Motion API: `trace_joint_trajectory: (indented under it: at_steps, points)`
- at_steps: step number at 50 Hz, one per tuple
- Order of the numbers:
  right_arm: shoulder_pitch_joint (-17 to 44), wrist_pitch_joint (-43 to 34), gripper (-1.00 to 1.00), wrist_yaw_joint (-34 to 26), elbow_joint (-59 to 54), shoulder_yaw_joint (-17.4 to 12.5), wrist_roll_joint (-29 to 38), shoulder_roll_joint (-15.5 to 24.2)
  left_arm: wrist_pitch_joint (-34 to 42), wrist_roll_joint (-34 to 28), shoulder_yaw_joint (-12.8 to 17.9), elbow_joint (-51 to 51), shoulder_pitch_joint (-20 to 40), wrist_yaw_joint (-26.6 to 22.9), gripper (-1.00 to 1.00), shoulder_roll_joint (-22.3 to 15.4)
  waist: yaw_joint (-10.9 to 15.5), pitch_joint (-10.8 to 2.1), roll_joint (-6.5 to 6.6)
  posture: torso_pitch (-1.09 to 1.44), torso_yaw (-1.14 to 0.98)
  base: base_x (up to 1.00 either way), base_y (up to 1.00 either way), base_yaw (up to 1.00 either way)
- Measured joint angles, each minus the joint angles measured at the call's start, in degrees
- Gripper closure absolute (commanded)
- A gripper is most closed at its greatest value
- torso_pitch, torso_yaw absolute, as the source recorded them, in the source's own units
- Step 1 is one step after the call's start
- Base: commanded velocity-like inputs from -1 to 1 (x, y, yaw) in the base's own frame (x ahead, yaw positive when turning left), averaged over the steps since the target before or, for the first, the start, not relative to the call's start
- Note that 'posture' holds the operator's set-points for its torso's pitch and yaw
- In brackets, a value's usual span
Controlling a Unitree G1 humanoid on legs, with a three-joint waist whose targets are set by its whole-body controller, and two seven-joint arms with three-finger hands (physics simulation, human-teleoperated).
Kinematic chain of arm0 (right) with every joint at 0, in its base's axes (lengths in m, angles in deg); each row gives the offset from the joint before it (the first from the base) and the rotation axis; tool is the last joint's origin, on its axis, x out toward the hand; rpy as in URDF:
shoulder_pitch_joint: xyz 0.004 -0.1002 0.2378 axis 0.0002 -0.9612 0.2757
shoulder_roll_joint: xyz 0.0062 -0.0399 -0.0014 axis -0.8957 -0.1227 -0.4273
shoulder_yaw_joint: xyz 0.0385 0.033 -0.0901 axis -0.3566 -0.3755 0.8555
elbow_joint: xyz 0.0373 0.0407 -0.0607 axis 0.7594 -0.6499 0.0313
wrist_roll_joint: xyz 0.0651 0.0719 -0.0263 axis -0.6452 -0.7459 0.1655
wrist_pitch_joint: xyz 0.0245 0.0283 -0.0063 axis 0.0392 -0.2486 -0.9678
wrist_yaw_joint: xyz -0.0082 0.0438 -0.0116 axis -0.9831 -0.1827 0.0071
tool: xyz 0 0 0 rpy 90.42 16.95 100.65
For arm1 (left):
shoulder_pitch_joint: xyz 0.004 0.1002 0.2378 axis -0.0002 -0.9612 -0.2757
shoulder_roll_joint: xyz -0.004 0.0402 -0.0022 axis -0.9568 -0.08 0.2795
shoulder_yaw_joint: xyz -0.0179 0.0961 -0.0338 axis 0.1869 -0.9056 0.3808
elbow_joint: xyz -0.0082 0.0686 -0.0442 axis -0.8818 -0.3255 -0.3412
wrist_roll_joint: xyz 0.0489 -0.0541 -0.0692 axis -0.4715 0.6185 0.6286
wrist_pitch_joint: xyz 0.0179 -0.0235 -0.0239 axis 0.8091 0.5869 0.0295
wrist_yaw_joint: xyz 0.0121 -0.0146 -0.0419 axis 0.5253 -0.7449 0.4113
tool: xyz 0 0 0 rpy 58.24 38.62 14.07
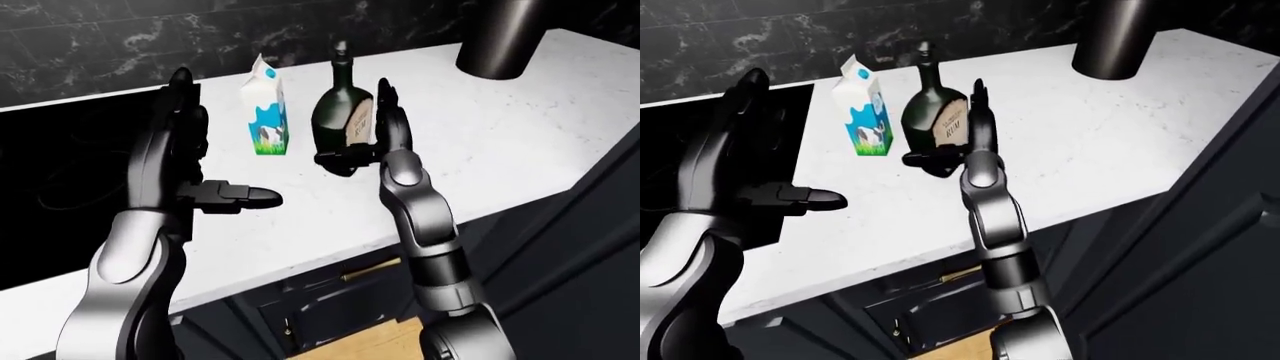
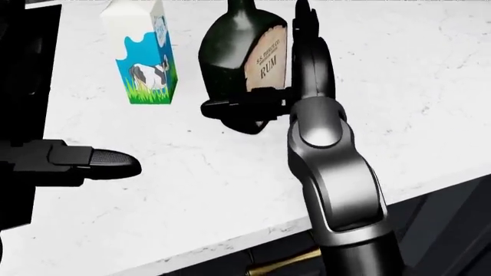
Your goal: Move the drinks to the dining counter.
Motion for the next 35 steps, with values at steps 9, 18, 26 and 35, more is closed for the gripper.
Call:
trace_joint_trajectory:
  at_steps: [9,18,26,35]
  points:
    - [1.2,0.4,-1.00,0.3,-1.9,-0.1,0.0,-0.6,0.4,0.0,-0.1,0.4,0.3,0.1,-1.00,0.0,0.0,-0.04,0.02,0.00,0.00,0.00,0.00,0.00]
    - [2.3,1.1,-1.00,0.7,-3.6,0.1,-0.2,-1.1,0.9,0.4,0.3,0.6,0.5,0.2,-1.00,-0.2,-0.1,-0.05,0.08,0.00,0.00,0.00,0.00,0.00]
    - [2.4,2.0,-1.00,0.9,-4.6,0.0,-0.4,-1.5,0.7,0.5,0.3,0.6,0.2,0.2,-1.00,-0.3,-0.2,-0.06,0.12,0.00,0.00,0.00,0.00,0.00]
    - [2.9,1.5,-0.95,0.9,-4.9,0.1,-0.6,-1.8,0.8,0.6,0.3,0.9,0.4,0.3,-1.00,-0.3,-0.3,0.08,0.14,0.00,0.00,0.00,0.00,0.00]
